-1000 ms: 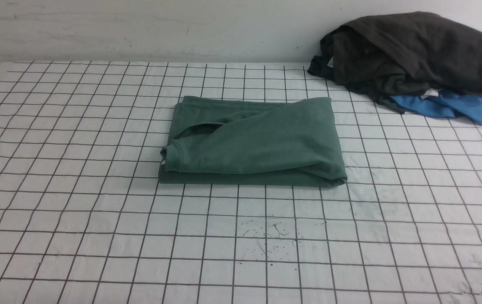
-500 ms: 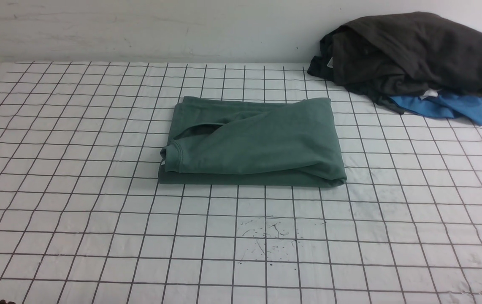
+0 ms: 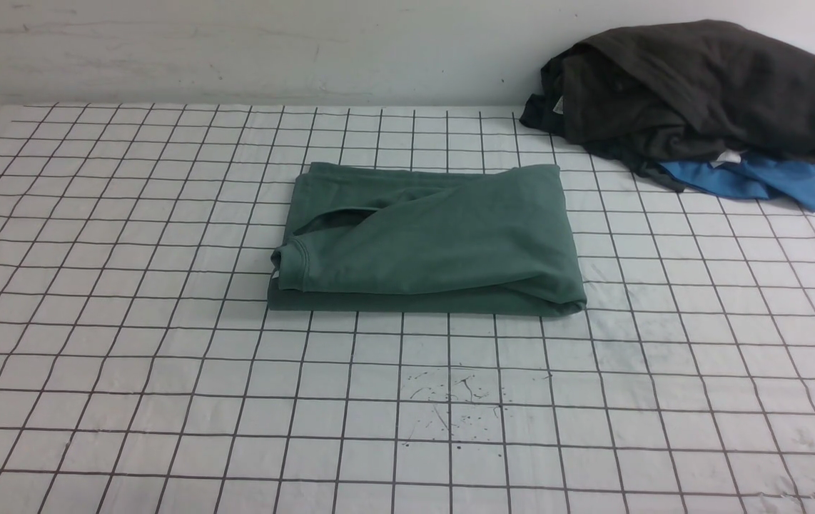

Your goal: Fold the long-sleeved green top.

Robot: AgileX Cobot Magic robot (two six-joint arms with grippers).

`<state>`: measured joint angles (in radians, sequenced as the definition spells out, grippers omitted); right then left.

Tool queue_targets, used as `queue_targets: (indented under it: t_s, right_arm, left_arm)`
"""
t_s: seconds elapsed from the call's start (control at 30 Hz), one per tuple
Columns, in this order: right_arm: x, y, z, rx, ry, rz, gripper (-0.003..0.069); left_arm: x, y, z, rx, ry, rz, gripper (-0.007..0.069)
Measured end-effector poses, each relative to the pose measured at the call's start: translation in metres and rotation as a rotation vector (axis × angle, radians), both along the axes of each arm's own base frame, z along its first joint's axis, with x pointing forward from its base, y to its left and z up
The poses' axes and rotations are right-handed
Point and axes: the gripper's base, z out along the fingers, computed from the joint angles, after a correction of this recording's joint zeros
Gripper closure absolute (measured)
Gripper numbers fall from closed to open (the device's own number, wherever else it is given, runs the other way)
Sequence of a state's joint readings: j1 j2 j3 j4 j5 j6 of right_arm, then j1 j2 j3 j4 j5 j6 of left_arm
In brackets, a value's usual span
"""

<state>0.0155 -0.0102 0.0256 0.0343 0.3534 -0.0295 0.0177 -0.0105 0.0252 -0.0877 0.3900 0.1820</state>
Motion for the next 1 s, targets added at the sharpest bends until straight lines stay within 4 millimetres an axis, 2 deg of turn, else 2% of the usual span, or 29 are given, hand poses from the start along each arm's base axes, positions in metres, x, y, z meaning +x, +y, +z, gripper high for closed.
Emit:
queue_targets:
  t_s: [0.1,0.43,1.0]
  right_arm:
    - [0.0,0.0,0.0,0.0,0.0,0.0,0.0673]
    - [0.0,0.0,0.0,0.0,0.0,0.0,0.0673]
    - [0.0,0.0,0.0,0.0,0.0,0.0,0.0673]
  left_arm:
    - [0.0,-0.0014,0.0001,-0.032,-0.001,-0.005,0.0622]
    - [-0.0002,-0.0036,0.0002,0.02,-0.003,-0.063,0.0622]
    - [-0.0002,-0.004,0.0002,-0.04,-0.001,-0.048,0.0622]
